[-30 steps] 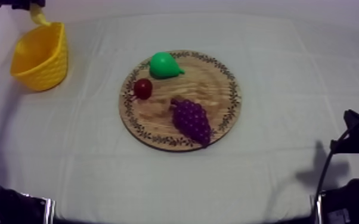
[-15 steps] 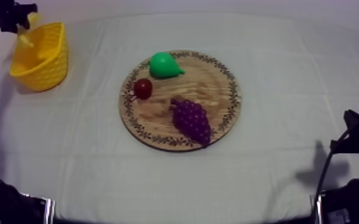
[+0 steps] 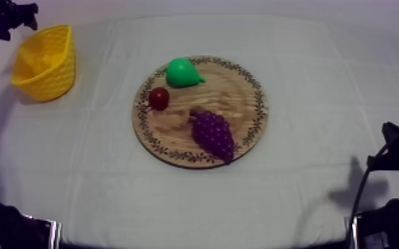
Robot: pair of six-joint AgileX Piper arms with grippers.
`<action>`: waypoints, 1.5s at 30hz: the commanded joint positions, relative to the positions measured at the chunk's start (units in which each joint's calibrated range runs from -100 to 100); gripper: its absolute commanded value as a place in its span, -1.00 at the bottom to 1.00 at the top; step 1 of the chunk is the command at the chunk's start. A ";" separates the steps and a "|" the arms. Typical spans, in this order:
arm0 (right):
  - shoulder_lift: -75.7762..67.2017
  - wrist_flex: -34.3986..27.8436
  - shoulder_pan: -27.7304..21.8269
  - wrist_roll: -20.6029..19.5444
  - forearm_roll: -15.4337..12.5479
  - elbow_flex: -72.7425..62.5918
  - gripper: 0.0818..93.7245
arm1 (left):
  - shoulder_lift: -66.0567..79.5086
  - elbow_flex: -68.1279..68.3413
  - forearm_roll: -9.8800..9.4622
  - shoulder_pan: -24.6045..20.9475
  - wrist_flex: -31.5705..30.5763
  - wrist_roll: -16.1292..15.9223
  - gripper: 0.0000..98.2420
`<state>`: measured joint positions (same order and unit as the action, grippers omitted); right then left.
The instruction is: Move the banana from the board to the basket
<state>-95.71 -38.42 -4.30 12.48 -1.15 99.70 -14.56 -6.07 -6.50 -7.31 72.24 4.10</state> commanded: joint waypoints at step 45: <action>-0.04 0.04 0.01 -0.05 0.01 -0.03 -0.99 | 94.02 98.25 -9.86 4.52 -55.43 15.04 -1.00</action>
<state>-95.71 -38.35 -4.30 12.44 -1.15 99.70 76.07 87.53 -16.35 -2.31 17.12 18.22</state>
